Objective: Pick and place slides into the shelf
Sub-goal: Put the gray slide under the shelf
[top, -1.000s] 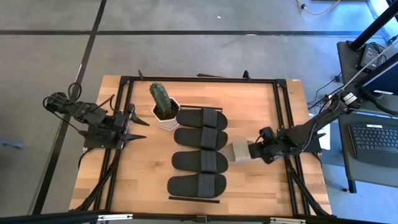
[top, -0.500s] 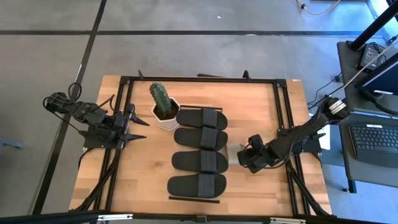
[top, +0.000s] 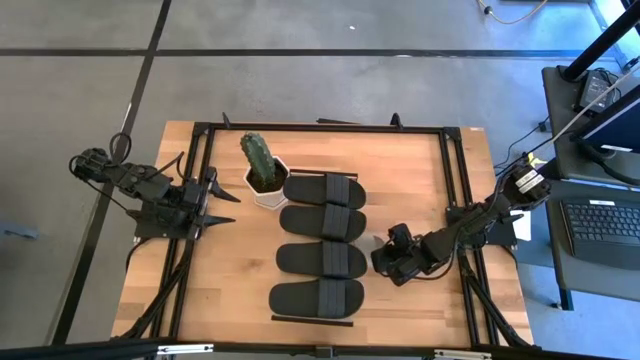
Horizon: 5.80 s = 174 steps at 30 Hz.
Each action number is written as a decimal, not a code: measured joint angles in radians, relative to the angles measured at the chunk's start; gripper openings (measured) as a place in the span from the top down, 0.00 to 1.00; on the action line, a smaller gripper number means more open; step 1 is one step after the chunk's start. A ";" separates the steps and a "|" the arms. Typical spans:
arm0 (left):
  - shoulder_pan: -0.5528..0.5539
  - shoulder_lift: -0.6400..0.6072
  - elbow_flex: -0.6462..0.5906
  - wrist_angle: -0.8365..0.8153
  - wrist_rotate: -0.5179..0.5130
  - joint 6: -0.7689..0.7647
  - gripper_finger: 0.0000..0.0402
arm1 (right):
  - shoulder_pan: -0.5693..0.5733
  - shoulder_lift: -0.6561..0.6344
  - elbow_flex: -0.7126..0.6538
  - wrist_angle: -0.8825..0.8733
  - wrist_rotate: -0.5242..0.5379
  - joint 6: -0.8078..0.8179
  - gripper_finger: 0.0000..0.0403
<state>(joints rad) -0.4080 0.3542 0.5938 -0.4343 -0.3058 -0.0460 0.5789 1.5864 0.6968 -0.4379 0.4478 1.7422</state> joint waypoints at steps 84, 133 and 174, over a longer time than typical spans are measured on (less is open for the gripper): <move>0.000 0.000 0.000 -0.001 0.000 -0.007 0.44 | 0.043 -0.111 0.019 -0.018 -0.104 -0.120 0.56; 0.000 0.000 0.000 -0.003 0.000 -0.007 0.44 | -0.004 -0.088 0.019 0.091 -0.014 -0.285 0.56; 0.000 0.000 0.000 -0.010 0.000 -0.007 0.44 | 0.013 0.067 0.019 0.230 0.004 -0.282 0.56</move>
<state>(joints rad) -0.4083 0.3538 0.5934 -0.4442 -0.3054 -0.0532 0.5922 1.6537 0.7162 -0.2084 0.4522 1.4601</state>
